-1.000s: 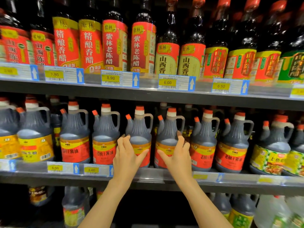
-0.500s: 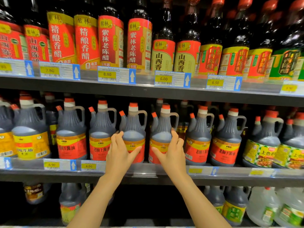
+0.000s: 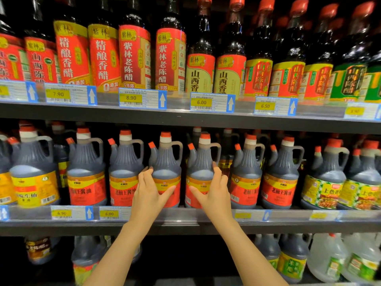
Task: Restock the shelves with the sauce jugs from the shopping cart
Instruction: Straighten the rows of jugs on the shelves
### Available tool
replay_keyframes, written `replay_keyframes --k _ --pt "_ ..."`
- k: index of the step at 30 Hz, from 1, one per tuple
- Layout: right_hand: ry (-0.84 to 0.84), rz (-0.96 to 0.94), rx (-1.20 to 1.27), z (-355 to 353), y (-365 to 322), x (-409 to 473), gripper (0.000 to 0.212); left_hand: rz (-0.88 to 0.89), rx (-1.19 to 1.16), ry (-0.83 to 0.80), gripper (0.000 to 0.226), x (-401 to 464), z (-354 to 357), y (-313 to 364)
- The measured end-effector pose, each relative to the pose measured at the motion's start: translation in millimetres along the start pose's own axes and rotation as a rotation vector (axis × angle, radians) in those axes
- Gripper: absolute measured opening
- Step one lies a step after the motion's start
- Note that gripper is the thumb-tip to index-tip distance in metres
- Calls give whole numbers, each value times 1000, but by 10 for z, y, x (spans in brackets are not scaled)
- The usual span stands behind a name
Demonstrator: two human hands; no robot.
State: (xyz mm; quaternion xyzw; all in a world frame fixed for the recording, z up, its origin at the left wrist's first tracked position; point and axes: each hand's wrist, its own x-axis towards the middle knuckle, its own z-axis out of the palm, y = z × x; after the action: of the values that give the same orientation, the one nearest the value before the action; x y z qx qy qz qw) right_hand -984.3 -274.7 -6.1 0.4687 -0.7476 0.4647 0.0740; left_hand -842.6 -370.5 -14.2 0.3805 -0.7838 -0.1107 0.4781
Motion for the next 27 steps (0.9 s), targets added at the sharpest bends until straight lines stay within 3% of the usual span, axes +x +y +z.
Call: replay_keyframes --k 8,12,16,22,27 --pt "-20 7 35 -60 -1 -70 96 19 -62 42 79 -134 -4 8" --pt "109 2 67 -284 138 -176 78 27 -143 137 67 -273 -56 27" --pt "260 33 44 -605 381 -268 61 155 -177 223 49 -294 9 314" --pt "370 114 -9 -1090 764 -265 58 314 -260 125 39 -379 461 978" --pt "339 140 -103 -1340 1036 -126 66 208 -177 13 54 -419 908 1444"
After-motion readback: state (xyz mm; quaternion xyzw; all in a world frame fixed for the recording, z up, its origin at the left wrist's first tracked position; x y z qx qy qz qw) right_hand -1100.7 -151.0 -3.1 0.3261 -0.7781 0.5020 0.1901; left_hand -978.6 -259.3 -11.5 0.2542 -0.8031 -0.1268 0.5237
